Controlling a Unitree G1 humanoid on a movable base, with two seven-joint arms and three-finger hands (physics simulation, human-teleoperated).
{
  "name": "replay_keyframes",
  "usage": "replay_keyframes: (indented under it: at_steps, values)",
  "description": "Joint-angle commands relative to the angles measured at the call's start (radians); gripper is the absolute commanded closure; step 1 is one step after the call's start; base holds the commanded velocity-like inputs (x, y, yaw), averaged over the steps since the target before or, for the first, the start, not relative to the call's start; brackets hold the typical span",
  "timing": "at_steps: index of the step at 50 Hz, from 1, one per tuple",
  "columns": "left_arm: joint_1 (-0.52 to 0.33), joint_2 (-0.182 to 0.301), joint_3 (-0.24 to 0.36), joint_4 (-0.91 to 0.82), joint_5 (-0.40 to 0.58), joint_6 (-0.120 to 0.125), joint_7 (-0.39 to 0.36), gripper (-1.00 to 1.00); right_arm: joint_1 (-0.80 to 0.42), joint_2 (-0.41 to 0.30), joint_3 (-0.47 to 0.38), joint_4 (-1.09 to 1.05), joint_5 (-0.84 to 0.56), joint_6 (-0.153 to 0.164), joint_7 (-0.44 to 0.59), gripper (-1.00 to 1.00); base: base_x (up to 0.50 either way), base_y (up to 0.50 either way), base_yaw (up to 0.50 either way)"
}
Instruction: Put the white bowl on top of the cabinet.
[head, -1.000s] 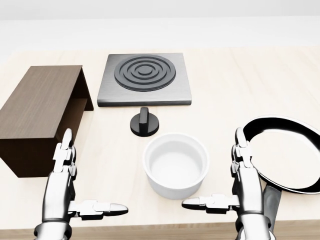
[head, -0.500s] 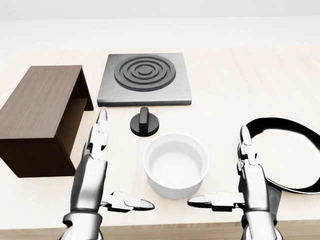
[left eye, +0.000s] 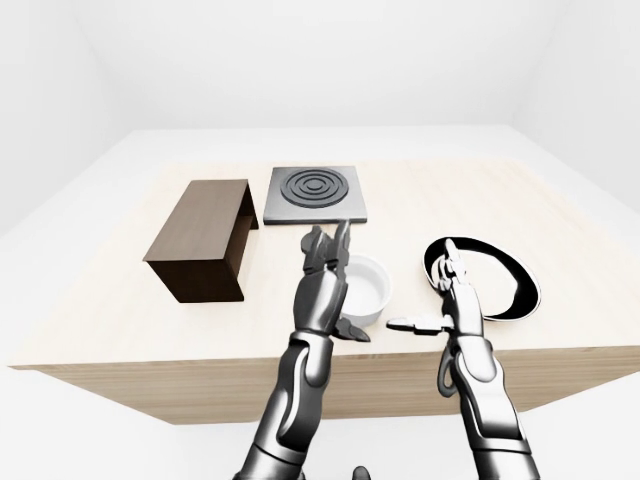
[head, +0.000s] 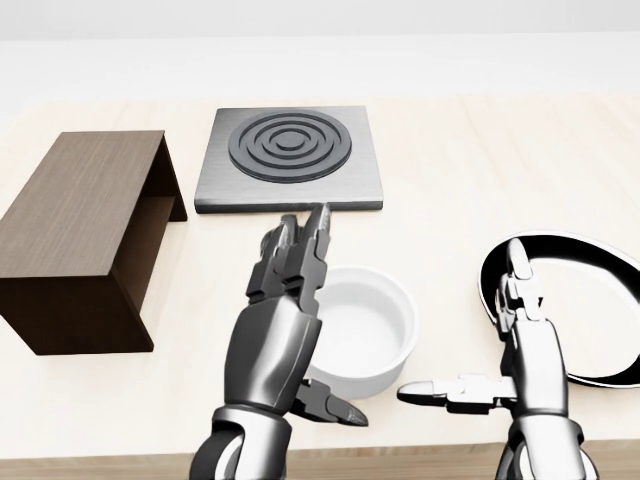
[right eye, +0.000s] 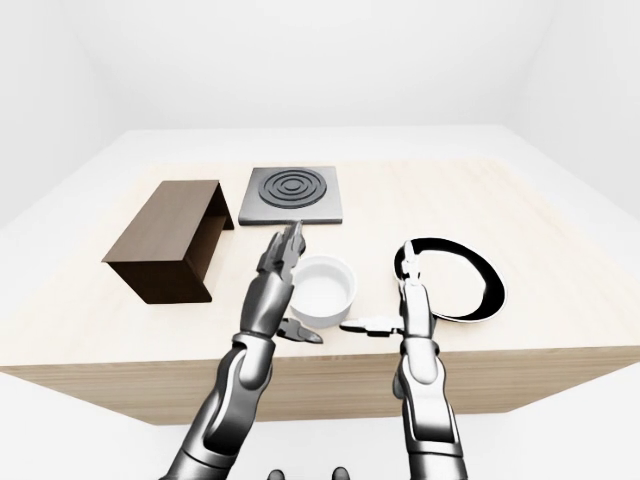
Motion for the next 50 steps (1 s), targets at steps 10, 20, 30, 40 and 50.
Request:
replay_keyframes:
  at_steps: [10,20,30,40,50]
  values:
    - [-0.065,-0.068,-0.045,0.159,0.27,0.0,-0.054,-1.0,0.0,-0.017,-0.052,-0.076,0.047,0.055,0.027,-1.0,0.0,0.0,0.0]
    - [-0.092,-0.098,-0.052,0.197,0.379,0.0,-0.101,-1.0,0.002,-0.021,-0.065,-0.099,0.063,0.073,0.035,-1.0,0.0,0.0,0.0]
    - [-0.156,-0.112,-0.007,0.324,0.423,0.0,-0.11,-1.0,0.002,-0.023,-0.074,-0.113,0.073,0.084,0.042,-1.0,0.0,0.0,0.0]
    - [-0.225,-0.115,0.037,0.408,0.475,0.0,-0.078,-1.0,0.003,-0.019,-0.066,-0.118,0.072,0.087,0.043,-1.0,0.0,0.0,0.0]
    - [-0.274,-0.113,0.067,0.529,0.485,0.0,-0.043,-1.0,0.009,-0.016,-0.064,-0.119,0.073,0.082,0.049,-1.0,0.0,0.0,0.0]
